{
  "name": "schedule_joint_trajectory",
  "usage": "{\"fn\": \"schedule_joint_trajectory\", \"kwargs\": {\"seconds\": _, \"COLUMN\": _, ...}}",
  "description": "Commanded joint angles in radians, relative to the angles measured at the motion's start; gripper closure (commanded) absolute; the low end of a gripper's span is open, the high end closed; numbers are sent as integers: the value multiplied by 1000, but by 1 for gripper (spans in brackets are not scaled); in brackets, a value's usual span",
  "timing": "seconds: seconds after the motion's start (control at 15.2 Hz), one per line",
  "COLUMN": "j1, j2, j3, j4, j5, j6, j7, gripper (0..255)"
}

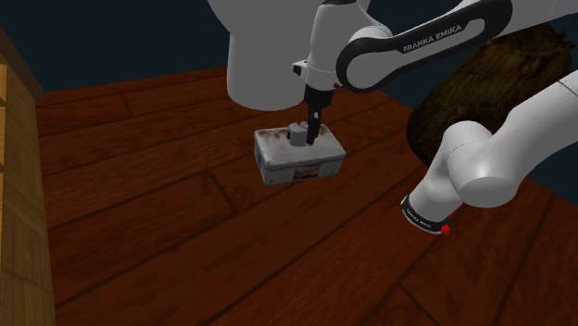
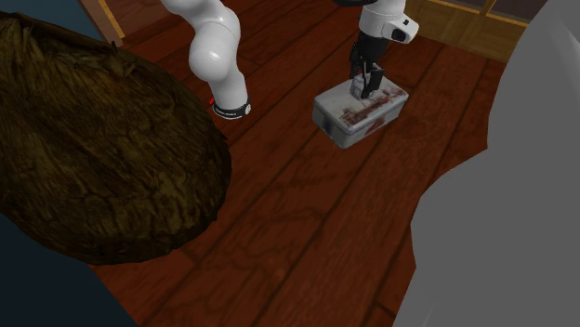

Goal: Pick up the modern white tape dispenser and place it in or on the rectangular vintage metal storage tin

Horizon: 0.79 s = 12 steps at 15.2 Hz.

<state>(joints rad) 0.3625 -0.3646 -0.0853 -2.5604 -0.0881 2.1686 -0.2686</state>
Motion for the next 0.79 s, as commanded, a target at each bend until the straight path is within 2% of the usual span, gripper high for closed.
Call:
{"fn": "schedule_joint_trajectory", "kwargs": {"seconds": 0.0, "j1": 1, "j2": -17, "j3": 2, "j4": 21, "j5": 2, "j6": -38, "j7": 0, "gripper": 0}}
{"fn": "schedule_joint_trajectory", "kwargs": {"seconds": 0.2, "j1": 4, "j2": -54, "j3": 8, "j4": 88, "j5": 6, "j6": -142, "j7": -1, "gripper": 0}}
{"fn": "schedule_joint_trajectory", "kwargs": {"seconds": 0.73, "j1": 4, "j2": -54, "j3": 8, "j4": 88, "j5": 6, "j6": -142, "j7": -1, "gripper": 0}}
